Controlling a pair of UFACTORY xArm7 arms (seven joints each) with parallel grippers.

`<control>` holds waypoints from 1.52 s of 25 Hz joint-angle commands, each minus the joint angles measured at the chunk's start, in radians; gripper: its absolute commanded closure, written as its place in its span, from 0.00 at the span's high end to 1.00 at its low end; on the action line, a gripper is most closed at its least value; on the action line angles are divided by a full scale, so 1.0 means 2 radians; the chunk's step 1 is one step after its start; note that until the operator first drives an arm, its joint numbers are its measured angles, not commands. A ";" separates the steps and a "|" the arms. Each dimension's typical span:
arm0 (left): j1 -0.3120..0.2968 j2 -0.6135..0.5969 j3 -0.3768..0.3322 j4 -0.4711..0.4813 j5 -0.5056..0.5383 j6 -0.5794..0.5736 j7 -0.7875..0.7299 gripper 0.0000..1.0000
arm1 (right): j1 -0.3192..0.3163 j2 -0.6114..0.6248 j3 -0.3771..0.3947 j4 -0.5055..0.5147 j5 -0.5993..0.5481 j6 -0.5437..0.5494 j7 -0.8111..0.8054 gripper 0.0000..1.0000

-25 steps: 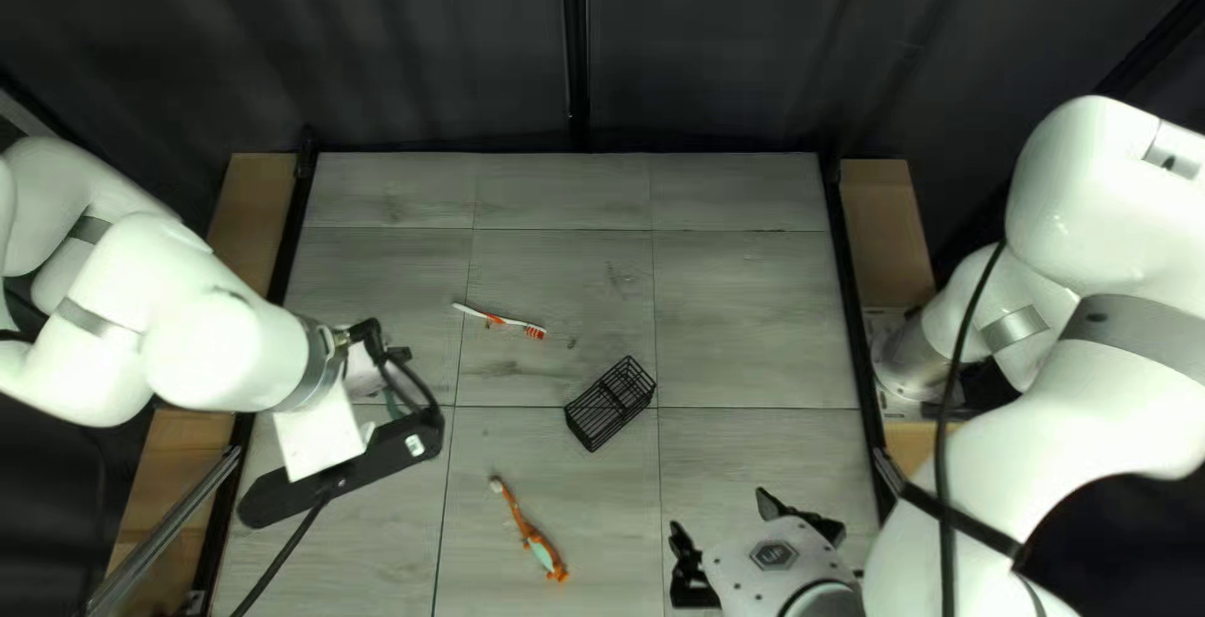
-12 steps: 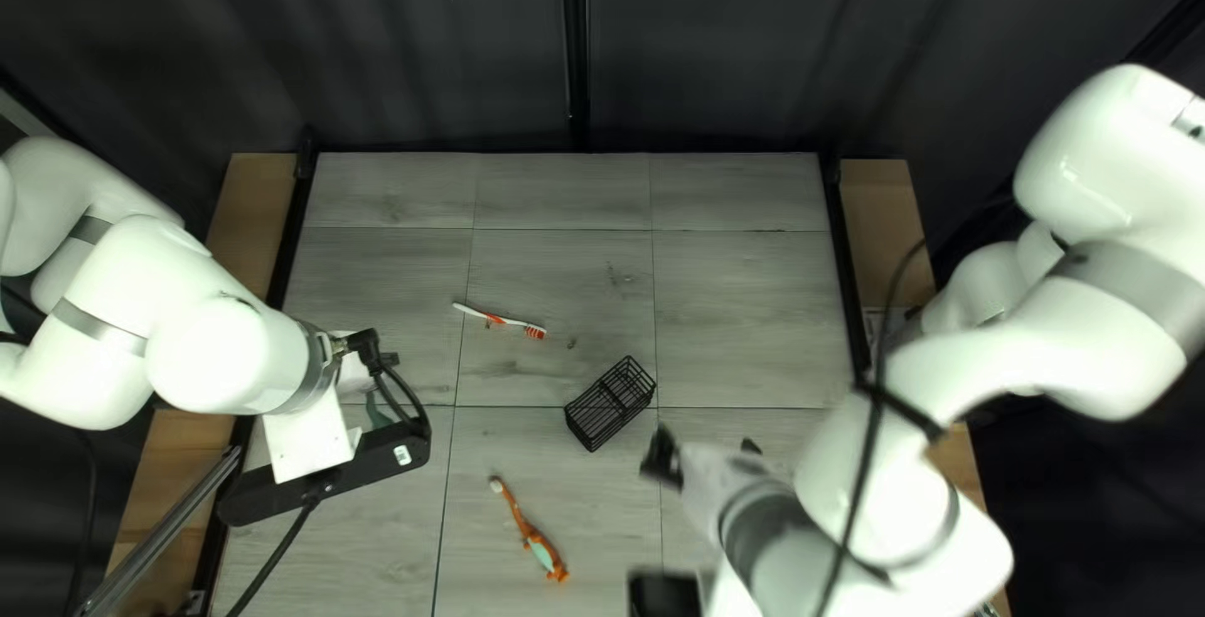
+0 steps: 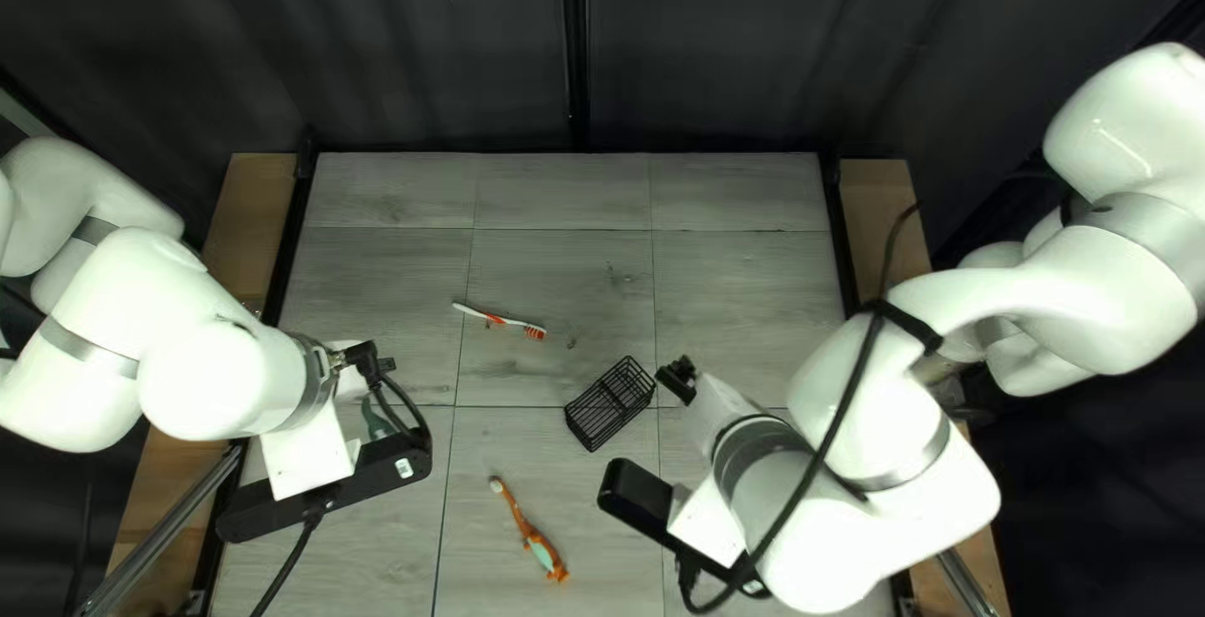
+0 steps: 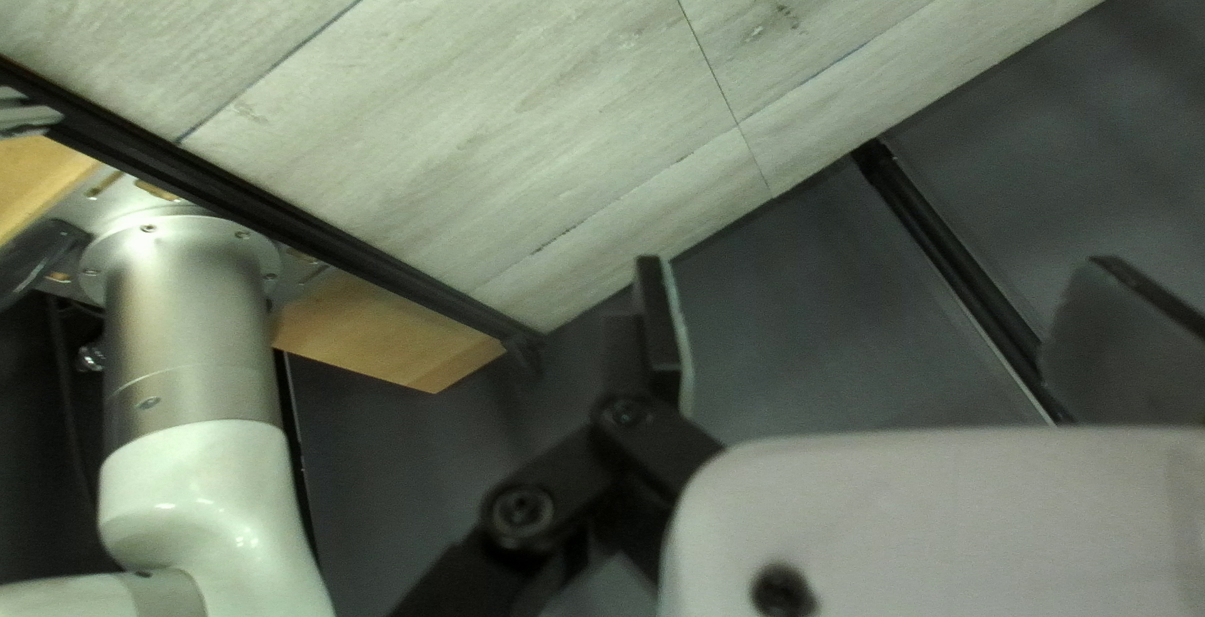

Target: Pick up toothbrushes and insert them into a toothbrush holder

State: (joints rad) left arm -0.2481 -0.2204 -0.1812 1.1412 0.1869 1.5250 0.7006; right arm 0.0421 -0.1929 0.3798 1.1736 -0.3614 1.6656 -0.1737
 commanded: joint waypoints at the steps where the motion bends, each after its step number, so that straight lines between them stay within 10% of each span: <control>1: 0.003 0.004 0.002 0.002 0.007 -0.003 -0.002 0.00 | -0.047 -0.047 -0.047 -0.026 0.029 0.004 0.076 1.00; 13: 0.003 0.044 -0.006 0.048 0.026 0.015 -0.017 0.00 | -0.067 -0.070 -0.068 -0.066 0.024 -0.029 0.105 1.00; 25: 0.011 0.099 0.000 0.105 0.057 0.004 0.008 0.00 | -0.151 -0.071 -0.159 -0.084 0.001 -0.071 0.148 1.00; 38: 0.026 0.210 0.018 0.256 0.100 0.036 0.072 0.00 | -0.186 -0.135 -0.207 -0.137 -0.004 -0.130 0.164 1.00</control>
State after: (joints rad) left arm -0.2053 0.1576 -0.1551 1.6000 0.3723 1.5882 0.8159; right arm -0.3291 -0.4613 -0.0332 0.9007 -0.3693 1.4060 0.1532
